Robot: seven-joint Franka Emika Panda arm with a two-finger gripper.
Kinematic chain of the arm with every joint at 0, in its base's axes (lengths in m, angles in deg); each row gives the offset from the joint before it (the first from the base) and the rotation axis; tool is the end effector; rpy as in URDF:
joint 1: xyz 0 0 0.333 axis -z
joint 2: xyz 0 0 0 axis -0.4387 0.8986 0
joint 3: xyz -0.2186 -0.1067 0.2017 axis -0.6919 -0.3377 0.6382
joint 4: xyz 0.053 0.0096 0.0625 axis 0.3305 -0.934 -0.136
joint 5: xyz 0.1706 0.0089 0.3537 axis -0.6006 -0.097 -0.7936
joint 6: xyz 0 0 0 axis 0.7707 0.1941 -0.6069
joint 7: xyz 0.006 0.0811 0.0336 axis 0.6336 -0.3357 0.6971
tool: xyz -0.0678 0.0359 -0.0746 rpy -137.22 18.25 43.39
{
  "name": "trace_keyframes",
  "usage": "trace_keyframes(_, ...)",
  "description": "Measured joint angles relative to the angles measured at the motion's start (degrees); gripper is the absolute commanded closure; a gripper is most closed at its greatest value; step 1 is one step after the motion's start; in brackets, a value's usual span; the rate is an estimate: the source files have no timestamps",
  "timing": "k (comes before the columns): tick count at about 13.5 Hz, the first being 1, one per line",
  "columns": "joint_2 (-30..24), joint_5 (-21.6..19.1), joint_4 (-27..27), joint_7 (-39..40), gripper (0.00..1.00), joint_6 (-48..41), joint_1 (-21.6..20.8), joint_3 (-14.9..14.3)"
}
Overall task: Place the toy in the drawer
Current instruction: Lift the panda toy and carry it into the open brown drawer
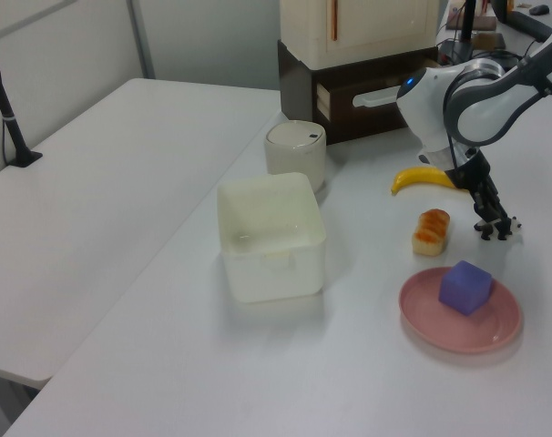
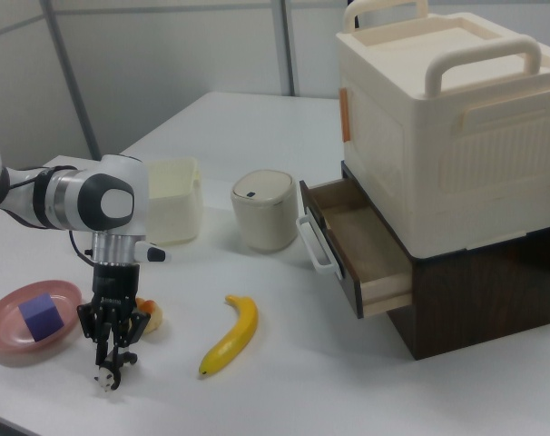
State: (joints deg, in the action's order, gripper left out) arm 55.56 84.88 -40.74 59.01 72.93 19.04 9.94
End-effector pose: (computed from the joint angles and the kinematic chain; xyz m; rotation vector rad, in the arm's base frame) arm 0.4601 0.0482 0.3030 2.9096 0.2402 -0.8869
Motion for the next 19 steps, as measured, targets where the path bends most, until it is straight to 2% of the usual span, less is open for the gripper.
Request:
trace_keyframes(3, -0.4, 0.0, 1.6, 0.0, 0.84, -0.1, 0.2, -0.2)
trace_keyframes(7, -1.1, 0.1, 11.9, 0.0, 0.84, -2.6, 2.1, -0.5)
trace_keyframes(11, 0.0, 0.2, 25.7, 0.0, 0.83, -2.6, 9.4, -0.7)
trace_keyframes(13, 2.4, 2.1, 32.4, 0.0, 0.83, -2.6, 12.4, -0.8)
trace_keyframes(15, 4.5, 5.0, 36.7, 2.4, 0.83, -1.9, 14.4, -0.8)
trace_keyframes(19, 5.9, 5.9, 39.8, 13.4, 0.82, 8.1, 19.2, -1.0)
